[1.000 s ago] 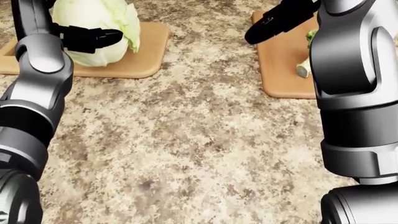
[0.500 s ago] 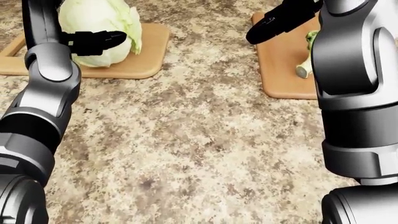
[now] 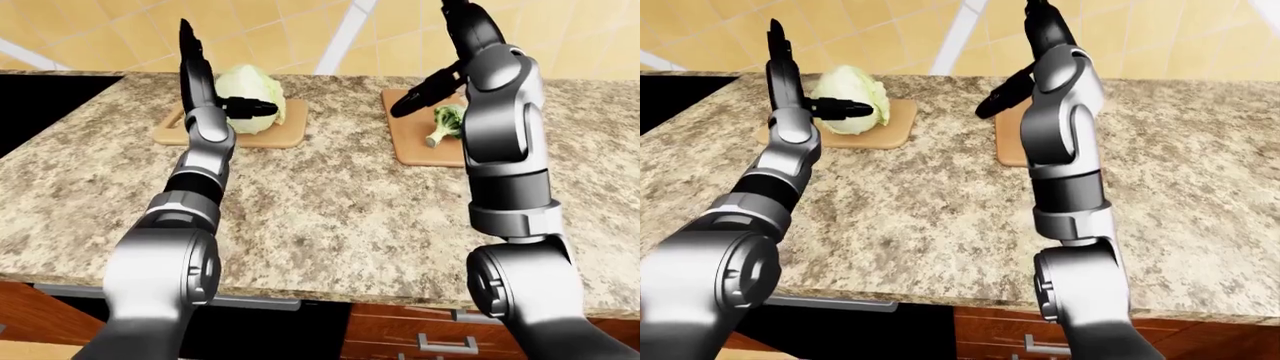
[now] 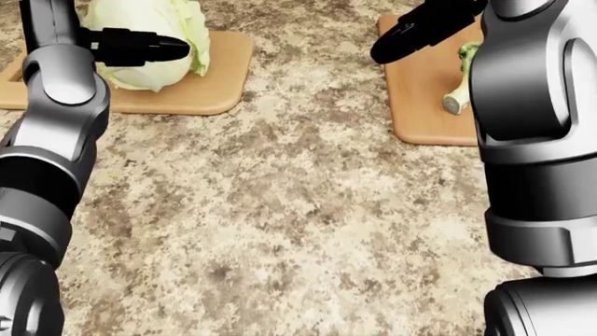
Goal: Place the broccoli and the cabbage on separate cutting boards.
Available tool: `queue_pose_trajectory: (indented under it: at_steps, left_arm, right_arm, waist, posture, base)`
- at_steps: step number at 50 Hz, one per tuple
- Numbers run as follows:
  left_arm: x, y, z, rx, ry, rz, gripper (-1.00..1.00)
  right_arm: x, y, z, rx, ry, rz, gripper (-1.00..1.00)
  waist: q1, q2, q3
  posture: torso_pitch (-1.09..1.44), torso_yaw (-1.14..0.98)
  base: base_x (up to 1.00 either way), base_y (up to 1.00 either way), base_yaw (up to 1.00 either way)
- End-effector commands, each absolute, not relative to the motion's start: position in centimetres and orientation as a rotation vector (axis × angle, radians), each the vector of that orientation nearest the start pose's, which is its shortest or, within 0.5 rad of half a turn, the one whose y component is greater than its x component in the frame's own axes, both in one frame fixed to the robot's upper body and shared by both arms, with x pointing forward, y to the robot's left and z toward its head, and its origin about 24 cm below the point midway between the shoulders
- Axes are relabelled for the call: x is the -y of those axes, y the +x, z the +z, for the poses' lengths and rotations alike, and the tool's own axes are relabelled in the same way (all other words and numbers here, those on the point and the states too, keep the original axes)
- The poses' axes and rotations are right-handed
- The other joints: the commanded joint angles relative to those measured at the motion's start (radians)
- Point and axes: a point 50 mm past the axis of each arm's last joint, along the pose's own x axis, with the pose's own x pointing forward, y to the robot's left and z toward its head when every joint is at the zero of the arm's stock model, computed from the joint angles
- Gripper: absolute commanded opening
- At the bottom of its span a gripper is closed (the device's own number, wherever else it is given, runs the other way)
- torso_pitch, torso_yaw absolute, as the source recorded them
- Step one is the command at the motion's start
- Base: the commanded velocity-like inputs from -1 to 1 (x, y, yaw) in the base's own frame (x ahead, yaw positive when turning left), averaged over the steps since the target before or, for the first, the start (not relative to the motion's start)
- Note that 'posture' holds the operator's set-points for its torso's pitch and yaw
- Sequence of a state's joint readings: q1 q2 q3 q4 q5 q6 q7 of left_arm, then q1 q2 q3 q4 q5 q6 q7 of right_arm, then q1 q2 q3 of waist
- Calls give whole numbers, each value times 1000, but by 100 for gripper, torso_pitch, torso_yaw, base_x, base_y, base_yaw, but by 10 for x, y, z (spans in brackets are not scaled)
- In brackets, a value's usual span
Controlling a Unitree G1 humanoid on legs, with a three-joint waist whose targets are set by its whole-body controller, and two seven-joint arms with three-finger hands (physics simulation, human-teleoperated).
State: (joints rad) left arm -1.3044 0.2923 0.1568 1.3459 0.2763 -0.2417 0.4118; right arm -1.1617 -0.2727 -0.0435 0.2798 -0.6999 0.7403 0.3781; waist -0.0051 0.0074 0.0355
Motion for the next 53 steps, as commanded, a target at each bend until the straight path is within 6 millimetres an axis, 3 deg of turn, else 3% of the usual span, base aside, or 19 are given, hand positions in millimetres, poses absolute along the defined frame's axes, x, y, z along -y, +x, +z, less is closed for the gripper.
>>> queue_pose_trajectory:
  at_steps: [1, 8, 14, 18, 23, 29, 37, 45, 53]
  left_arm:
    - [-185, 423, 265, 412, 342, 414, 100]
    - [-196, 420, 289, 458, 307, 382, 100]
    - [-204, 411, 323, 513, 259, 322, 100]
    - [-216, 400, 329, 511, 225, 303, 100]
    - [-226, 367, 334, 534, 195, 255, 100]
    - [-243, 306, 340, 583, 164, 239, 100]
    - [-276, 281, 310, 522, 109, 289, 100]
    - [-317, 257, 286, 481, 65, 388, 100]
    - [-361, 221, 272, 512, 18, 535, 100]
  right_arm:
    - [161, 367, 332, 152, -739, -178, 100]
    - [165, 357, 346, 164, -746, -188, 100]
    - [186, 328, 368, 186, -727, -232, 100]
    - [197, 306, 383, 207, -713, -259, 100]
    - [210, 282, 387, 223, -701, -287, 100]
    - [230, 246, 379, 242, -692, -328, 100]
    - [252, 195, 367, 273, -664, -386, 100]
    - [279, 139, 373, 311, -625, -476, 100]
    - [301, 106, 363, 314, -591, -549, 100]
  waist:
    - [0, 1, -36]
    - [1, 4, -32]
    - [4, 1, -25]
    - [2, 1, -18]
    - [-2, 7, -9]
    - [-7, 7, -2]
    - [2, 12, 6]
    - [3, 5, 7]
    - [3, -7, 18]
  posture:
    - [0, 0]
    - [0, 0]
    - [0, 0]
    - [0, 0]
    - [0, 0]
    - [0, 0]
    - [0, 0]
    - [0, 0]
    - [0, 0]
  base:
    - [0, 0, 0]
    - [0, 0, 0]
    - [0, 0, 0]
    - [0, 0, 0]
    - [0, 0, 0]
    - [0, 0, 0]
    - [0, 0, 0]
    - [0, 0, 0]
    - [0, 0, 0]
